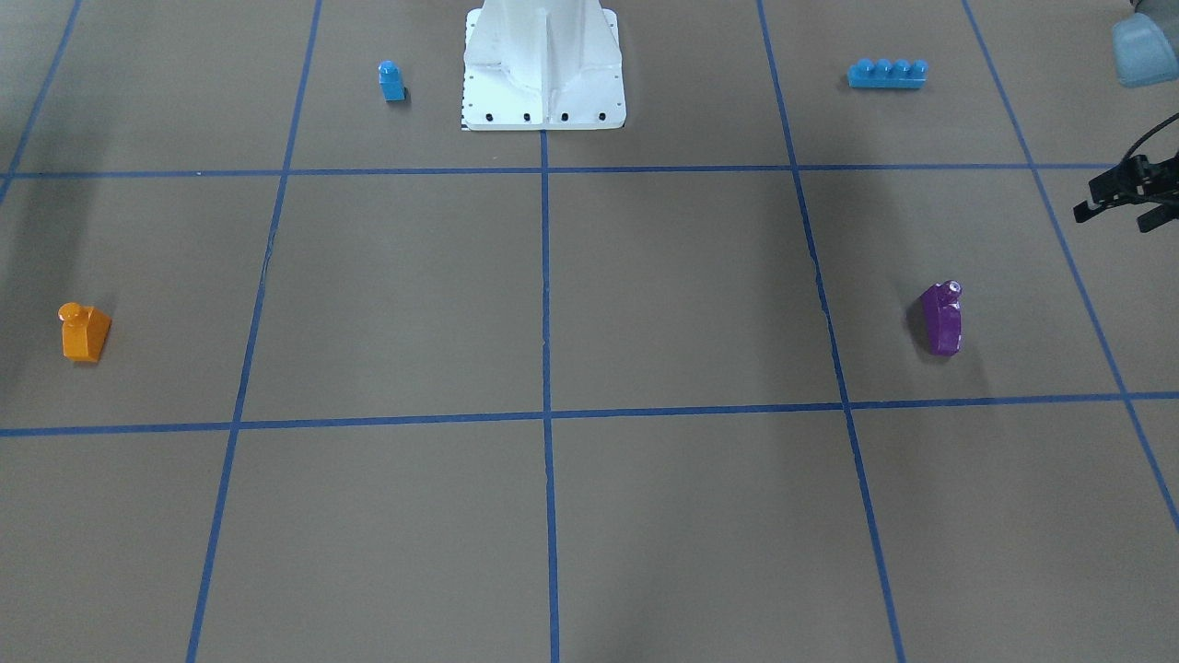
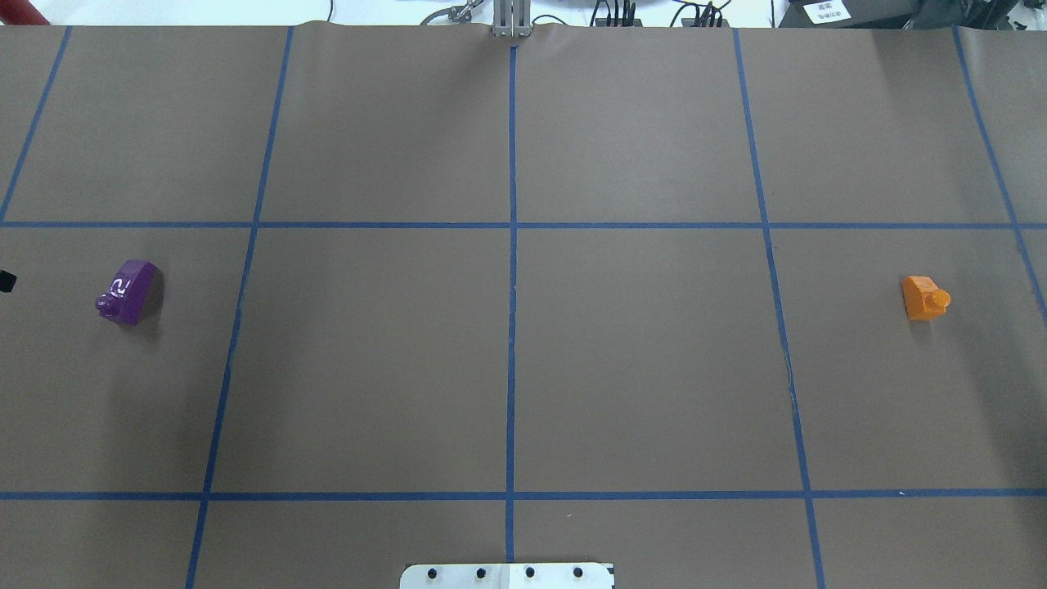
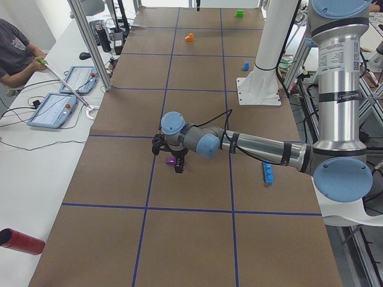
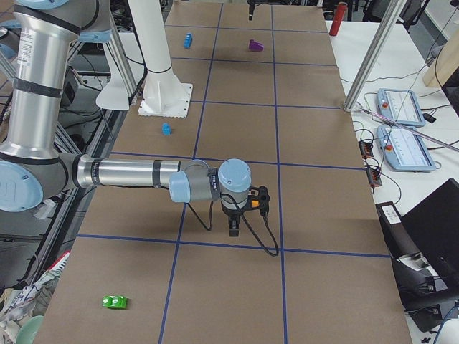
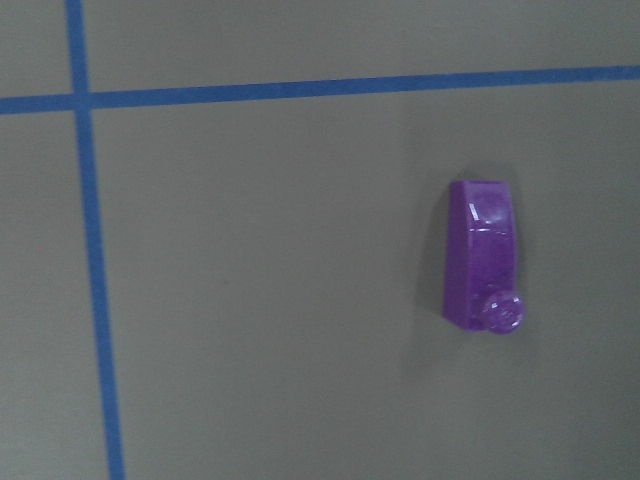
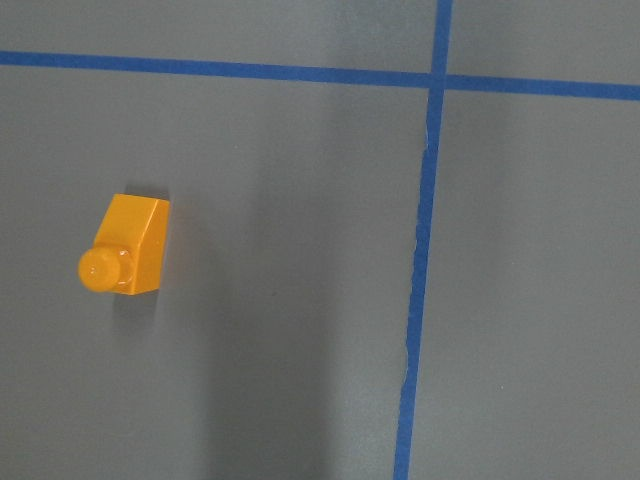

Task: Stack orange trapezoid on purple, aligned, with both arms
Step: 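Lower the left gripper onto the purple trapezoid block and grasp it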

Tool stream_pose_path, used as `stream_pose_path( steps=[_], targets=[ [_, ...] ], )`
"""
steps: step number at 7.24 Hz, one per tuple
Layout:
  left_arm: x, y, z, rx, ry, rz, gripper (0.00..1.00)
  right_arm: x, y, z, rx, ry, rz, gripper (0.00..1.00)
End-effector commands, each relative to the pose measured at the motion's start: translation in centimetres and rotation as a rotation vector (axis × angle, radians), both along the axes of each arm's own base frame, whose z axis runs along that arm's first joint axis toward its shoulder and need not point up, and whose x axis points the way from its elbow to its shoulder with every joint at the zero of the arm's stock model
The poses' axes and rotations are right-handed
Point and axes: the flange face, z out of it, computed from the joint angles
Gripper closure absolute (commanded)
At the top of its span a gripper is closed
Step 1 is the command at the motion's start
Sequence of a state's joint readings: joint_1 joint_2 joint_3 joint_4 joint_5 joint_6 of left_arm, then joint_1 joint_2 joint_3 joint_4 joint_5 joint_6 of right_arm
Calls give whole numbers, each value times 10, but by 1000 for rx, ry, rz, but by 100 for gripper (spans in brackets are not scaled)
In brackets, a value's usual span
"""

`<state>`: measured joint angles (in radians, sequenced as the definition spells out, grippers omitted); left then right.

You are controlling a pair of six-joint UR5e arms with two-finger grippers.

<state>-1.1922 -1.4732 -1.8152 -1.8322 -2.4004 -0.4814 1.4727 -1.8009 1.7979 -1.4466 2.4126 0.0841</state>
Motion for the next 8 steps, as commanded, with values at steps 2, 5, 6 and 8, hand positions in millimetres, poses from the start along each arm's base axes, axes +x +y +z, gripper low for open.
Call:
stream_pose_path(
  steps=[2, 5, 6, 8],
  targets=[
    [70, 10, 11, -1, -47, 83, 0, 0, 2, 3, -3, 0, -4, 0],
    [139, -13, 21, -23, -83, 140, 0, 0, 2, 4, -5, -1, -4, 0],
    [152, -11, 23, 17, -131, 144, 0, 0, 2, 4, -6, -1, -3, 0],
    [166, -10, 26, 37, -159, 155, 15, 0, 1, 2, 20, -3, -3, 0]
  ],
)
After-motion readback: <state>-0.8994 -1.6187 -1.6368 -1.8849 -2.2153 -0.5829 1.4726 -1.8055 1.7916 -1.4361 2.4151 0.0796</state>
